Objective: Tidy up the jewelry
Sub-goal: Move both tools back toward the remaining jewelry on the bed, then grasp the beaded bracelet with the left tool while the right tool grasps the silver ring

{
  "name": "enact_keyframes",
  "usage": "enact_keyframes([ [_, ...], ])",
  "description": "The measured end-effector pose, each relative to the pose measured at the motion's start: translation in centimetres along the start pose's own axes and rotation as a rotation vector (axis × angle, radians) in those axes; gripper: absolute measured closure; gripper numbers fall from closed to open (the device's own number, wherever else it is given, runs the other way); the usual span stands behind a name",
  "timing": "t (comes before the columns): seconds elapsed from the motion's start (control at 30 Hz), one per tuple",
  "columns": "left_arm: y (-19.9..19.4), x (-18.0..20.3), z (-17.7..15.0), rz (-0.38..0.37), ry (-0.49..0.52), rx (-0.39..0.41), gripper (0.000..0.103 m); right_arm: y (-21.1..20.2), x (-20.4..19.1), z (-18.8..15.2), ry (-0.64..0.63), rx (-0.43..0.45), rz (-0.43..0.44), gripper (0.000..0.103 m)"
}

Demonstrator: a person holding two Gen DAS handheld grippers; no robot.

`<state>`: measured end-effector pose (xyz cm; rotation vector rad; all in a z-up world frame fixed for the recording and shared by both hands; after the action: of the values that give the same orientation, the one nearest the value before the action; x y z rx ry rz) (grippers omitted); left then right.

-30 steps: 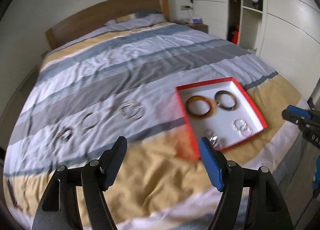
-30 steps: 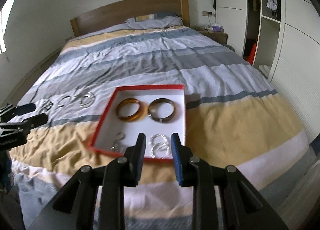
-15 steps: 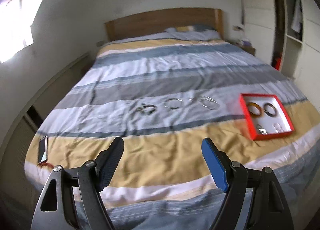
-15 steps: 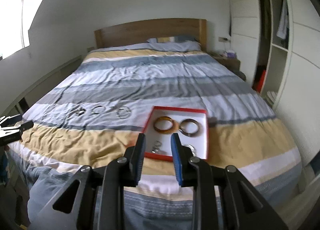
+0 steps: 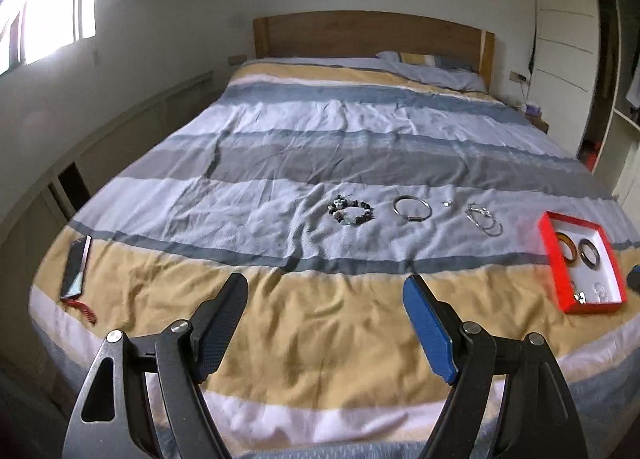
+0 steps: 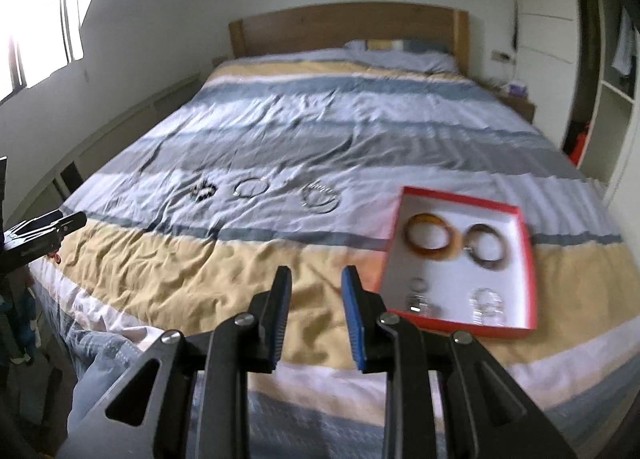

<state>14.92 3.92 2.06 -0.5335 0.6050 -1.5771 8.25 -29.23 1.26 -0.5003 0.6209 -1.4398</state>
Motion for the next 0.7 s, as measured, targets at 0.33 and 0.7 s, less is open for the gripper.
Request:
enact_keyframes([
  [0.33,11.6,-0.1,2.3,-0.084,-0.046,-0.061,0.022,12.9,-3.8,3.6,-0.034,-0.080,0.085,0.078],
  [0.7,24.9,-3.2,5.3,-0.108,-0.187,-0.149,0.042,25.0,-4.7,8.3,0.007,-0.068,0.120,0.078],
])
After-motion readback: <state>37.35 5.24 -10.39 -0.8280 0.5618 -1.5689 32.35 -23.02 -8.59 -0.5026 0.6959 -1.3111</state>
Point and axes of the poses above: each gripper's, at about its wrist camera, not at the fingertips, and y roughly the way its jaws point, x to its right, z to its top, the point moved 2 cm from there along y, roughly the way its jaws point, and after that the axes turned 2 degrees about -z, right-handed, at the moved point
